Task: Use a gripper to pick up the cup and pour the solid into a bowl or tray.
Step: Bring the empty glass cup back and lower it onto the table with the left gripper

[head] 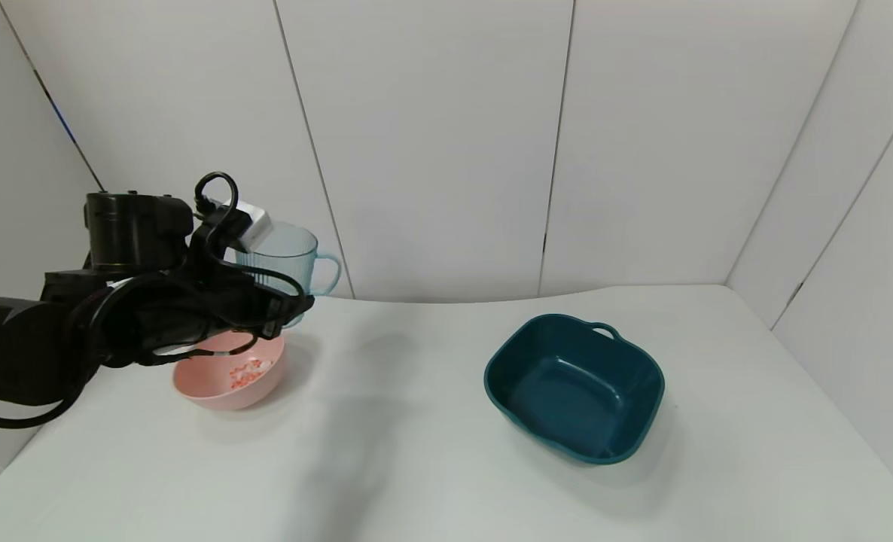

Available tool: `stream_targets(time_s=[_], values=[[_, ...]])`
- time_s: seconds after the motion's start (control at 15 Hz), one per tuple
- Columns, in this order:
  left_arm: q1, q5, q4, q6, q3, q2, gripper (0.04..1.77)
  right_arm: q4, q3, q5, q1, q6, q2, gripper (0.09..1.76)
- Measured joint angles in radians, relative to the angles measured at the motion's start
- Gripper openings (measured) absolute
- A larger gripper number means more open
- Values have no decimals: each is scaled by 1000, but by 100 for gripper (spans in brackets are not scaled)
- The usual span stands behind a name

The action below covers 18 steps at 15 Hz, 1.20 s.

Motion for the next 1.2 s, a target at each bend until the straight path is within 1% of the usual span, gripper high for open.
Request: stream_targets(time_s=[0.13, 0.2, 0.4, 0.6, 0.73, 0.93, 1.0, 1.2], values=[[-52, -7, -14, -114, -14, 21, 125, 0, 0, -1, 0, 0, 0, 171], [-72, -7, -41, -151, -19, 35, 125, 0, 0, -1, 0, 0, 0, 171], [-118, -3, -171, -239, -20, 89, 125, 0, 0, 0, 0, 0, 0, 171], [-156, 3, -240, -299, -17, 151, 125, 0, 0, 0, 0, 0, 0, 171], [-178, 1, -285, -323, -18, 191, 125, 0, 0, 0, 0, 0, 0, 171], [-201, -5, -417, -354, -11, 266, 125, 0, 0, -1, 0, 0, 0, 171], [-208, -6, -444, -367, -11, 293, 125, 0, 0, -1, 0, 0, 0, 171], [-228, -5, -460, -373, -27, 357, 125, 1, 0, 0, 0, 0, 0, 171]])
